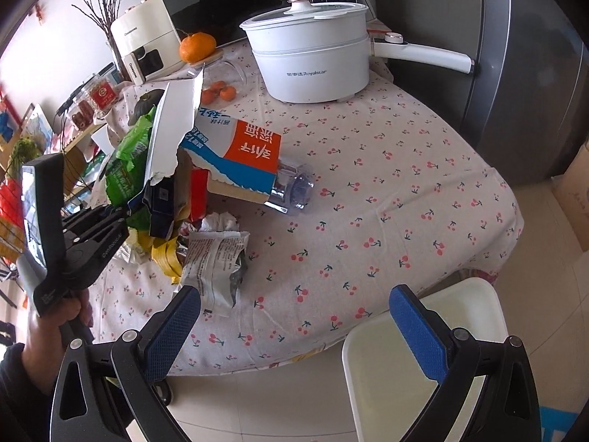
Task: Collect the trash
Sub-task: 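Grasp the green chip bag with the left tool while the right tool grasps the silver packet, then carry both items over the white bin and open both tools to drop them, then grasp the crumpled tissue with the left tool while the right tool grasps the yellow wrapper, then carry the tissue and yellow wrapper over the bin and release both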
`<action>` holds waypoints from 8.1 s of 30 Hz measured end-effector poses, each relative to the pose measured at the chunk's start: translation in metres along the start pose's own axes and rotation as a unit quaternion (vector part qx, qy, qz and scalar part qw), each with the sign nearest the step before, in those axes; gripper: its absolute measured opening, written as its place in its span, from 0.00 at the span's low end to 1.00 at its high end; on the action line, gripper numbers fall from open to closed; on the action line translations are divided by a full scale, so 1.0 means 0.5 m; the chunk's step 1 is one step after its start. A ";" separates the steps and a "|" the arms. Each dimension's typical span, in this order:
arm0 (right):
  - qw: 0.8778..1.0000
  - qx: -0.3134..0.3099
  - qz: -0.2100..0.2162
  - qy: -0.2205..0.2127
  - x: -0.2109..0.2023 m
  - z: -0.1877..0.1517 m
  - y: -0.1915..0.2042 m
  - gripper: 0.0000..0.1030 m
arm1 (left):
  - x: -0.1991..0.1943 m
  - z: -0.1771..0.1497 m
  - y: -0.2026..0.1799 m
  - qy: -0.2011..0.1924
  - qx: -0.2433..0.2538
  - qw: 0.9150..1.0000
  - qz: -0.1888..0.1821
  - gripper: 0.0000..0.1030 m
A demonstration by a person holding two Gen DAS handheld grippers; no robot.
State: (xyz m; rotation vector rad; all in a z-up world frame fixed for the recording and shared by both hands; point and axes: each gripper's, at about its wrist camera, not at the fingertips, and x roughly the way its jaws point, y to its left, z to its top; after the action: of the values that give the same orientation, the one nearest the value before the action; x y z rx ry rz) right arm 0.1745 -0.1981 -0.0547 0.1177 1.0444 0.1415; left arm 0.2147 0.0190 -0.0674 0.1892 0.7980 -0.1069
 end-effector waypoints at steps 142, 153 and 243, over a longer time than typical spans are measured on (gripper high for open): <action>0.997 0.038 -0.045 0.051 0.019 -0.068 -0.064 0.81 | 0.055 -0.141 0.167 0.041 -0.166 0.984 -0.040 0.99; 0.997 0.060 0.008 0.038 0.058 -0.054 -0.021 0.81 | 0.071 -0.135 0.174 0.030 -0.202 0.977 -0.064 0.54; 0.999 0.017 -0.030 0.018 -0.097 -0.189 -0.197 0.20 | -0.131 -0.105 -0.180 0.022 -0.013 0.969 -0.247 0.50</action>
State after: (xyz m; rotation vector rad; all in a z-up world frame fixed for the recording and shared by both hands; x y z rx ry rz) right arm 0.0745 -0.3007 -0.0764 0.1137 1.0863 0.0712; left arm 0.1174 -0.0563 -0.0677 -0.0375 0.8774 -0.5643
